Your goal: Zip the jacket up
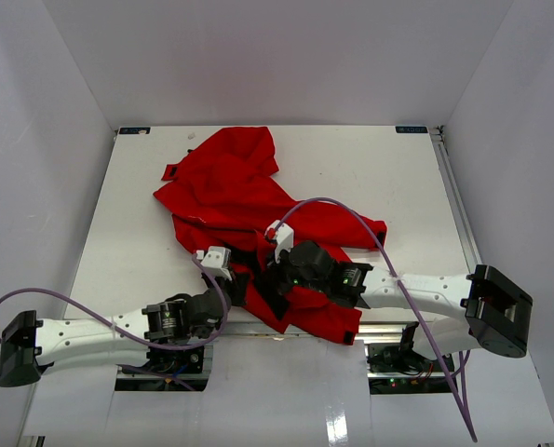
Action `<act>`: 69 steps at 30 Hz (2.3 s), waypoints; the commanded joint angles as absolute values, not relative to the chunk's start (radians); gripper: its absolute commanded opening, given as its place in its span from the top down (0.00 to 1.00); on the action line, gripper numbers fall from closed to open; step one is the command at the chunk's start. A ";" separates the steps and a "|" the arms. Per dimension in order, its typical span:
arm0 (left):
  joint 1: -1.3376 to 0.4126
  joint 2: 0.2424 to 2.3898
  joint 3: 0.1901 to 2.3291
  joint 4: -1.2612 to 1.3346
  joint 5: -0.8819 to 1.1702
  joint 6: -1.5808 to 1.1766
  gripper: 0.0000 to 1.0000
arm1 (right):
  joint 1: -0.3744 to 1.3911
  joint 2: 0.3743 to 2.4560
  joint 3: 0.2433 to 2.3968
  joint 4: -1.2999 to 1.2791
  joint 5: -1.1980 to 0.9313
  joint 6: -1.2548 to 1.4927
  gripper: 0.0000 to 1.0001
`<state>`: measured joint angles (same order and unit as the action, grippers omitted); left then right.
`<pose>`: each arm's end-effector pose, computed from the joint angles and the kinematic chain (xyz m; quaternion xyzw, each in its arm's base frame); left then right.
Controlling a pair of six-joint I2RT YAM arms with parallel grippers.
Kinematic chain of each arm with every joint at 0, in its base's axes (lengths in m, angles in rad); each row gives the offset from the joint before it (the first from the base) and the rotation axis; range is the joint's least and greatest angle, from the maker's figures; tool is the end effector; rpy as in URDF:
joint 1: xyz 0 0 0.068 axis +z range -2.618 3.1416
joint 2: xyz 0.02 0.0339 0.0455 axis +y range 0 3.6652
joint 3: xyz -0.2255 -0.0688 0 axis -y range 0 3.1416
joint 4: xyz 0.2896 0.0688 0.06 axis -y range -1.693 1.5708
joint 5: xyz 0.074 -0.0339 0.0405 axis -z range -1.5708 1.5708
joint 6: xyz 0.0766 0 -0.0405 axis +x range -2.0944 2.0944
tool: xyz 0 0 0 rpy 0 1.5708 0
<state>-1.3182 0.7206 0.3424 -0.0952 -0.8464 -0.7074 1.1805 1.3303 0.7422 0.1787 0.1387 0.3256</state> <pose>0.1187 -0.2305 0.1542 0.0296 0.8063 -0.2179 0.5490 0.1536 0.3455 0.1621 -0.3112 0.7748 0.3320 0.4389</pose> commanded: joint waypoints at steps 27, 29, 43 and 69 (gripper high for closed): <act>-1.315 0.755 0.382 -0.078 -0.848 -0.647 1.00 | 1.201 1.336 0.825 0.158 0.214 0.337 0.92; -1.315 0.763 0.387 -0.078 -0.853 -0.646 1.00 | 1.206 1.341 0.831 0.153 0.219 0.336 0.92; -1.315 0.750 0.375 -0.078 -0.856 -0.641 1.00 | 1.220 1.360 0.838 0.143 0.303 0.378 0.92; -1.315 0.708 0.349 -0.051 -0.789 -0.594 1.00 | 1.224 1.308 0.773 0.235 0.239 0.345 0.92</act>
<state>-1.3170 0.7602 0.3618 -0.0854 -0.8610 -0.6523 1.2205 1.3338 0.7742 0.1506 0.2422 0.3824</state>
